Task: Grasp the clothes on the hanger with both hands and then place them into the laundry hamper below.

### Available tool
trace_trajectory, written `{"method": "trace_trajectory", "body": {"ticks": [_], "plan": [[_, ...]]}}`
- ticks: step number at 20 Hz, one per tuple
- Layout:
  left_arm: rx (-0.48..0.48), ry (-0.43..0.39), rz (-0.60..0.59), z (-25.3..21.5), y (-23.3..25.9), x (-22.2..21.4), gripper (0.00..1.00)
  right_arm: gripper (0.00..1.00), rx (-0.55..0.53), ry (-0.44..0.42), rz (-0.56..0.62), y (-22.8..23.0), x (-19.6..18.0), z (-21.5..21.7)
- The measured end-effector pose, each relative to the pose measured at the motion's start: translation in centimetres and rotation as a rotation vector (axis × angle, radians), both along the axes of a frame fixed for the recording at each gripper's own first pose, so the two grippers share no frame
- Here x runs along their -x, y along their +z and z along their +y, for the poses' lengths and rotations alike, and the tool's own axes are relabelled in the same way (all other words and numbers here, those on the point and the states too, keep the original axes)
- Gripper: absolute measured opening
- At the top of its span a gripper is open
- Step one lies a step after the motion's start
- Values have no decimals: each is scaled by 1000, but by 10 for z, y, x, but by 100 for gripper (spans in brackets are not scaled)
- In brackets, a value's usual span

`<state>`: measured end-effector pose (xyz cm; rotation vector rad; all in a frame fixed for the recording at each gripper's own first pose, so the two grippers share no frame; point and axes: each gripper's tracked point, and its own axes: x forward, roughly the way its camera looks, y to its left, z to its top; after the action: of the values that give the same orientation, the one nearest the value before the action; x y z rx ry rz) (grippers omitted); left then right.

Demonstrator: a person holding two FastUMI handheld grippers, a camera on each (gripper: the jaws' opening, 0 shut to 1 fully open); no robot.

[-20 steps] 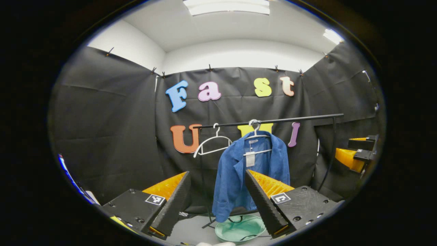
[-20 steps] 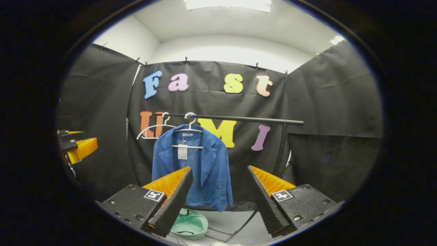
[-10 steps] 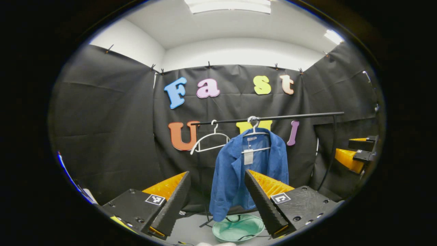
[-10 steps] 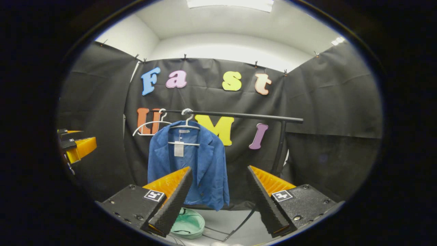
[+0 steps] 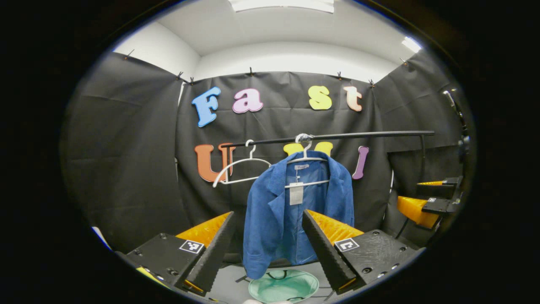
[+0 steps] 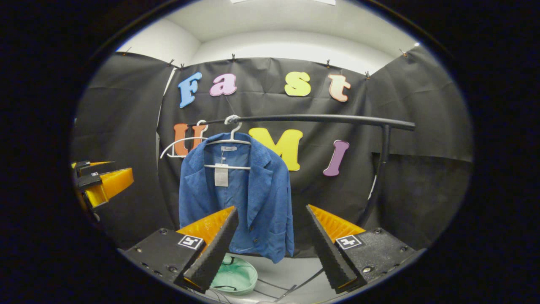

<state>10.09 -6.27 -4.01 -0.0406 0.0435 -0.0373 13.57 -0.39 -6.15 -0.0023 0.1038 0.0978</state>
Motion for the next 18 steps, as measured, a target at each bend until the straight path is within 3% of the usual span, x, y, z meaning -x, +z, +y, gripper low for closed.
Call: {"method": "trace_trajectory", "body": {"ticks": [9,18], "plan": [[-48,59,-11,-30,-30,-120,99,95,-10,100,-18,-14,-153,27],[-31,160,54,-26,-78,-222,99,94,0,158,15,-42,-259,59]]}}
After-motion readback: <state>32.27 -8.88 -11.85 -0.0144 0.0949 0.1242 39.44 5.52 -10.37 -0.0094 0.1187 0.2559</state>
